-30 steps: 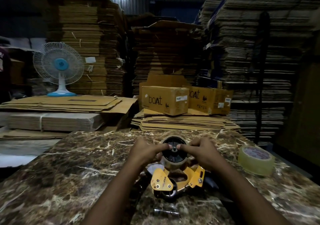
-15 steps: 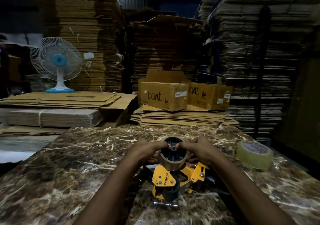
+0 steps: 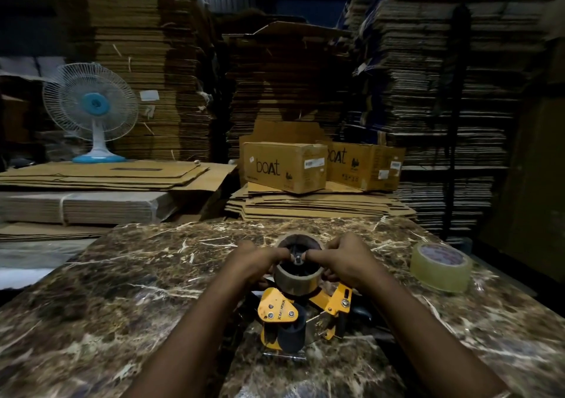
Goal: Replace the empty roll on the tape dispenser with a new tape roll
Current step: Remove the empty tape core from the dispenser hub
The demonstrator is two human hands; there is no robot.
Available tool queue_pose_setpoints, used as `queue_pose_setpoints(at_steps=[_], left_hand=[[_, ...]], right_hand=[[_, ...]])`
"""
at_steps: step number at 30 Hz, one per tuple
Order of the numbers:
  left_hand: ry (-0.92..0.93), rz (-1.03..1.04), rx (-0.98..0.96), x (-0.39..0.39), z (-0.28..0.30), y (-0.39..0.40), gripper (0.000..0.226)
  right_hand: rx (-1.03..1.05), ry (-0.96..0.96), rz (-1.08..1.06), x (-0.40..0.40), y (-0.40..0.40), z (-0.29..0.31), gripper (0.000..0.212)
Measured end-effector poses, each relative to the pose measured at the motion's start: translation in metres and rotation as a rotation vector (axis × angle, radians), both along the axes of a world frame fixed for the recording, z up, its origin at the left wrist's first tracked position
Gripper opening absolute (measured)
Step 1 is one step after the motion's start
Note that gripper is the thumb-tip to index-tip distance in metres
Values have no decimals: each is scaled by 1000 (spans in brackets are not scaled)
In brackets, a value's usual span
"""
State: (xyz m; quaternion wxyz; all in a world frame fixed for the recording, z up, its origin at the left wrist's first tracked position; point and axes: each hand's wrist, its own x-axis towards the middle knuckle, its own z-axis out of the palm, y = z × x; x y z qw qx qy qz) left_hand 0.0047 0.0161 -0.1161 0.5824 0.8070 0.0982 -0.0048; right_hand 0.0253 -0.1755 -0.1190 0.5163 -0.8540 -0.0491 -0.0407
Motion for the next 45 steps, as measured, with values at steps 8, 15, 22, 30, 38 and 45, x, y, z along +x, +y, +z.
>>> queue_pose_setpoints(at_steps=[8, 15, 22, 30, 38, 45], left_hand=[[-17, 40, 54, -3, 0, -9, 78], [11, 39, 74, -6, -2, -9, 71], [99, -208, -50, -22, 14, -8, 30], [101, -292, 161, -37, 11, 19, 27], [76, -211, 84, -37, 1, 30, 86], [125, -202, -9, -31, 0, 31, 117]], right_hand=[[-130, 9, -46, -1, 3, 3, 33], [-133, 6, -65, 0, 4, -2, 37], [-48, 42, 41, 1, 1, -1, 47], [-120, 5, 242, -13, 2, 8, 82], [-217, -94, 306, -17, 0, 4, 94], [-195, -141, 285, -19, 2, 5, 99]])
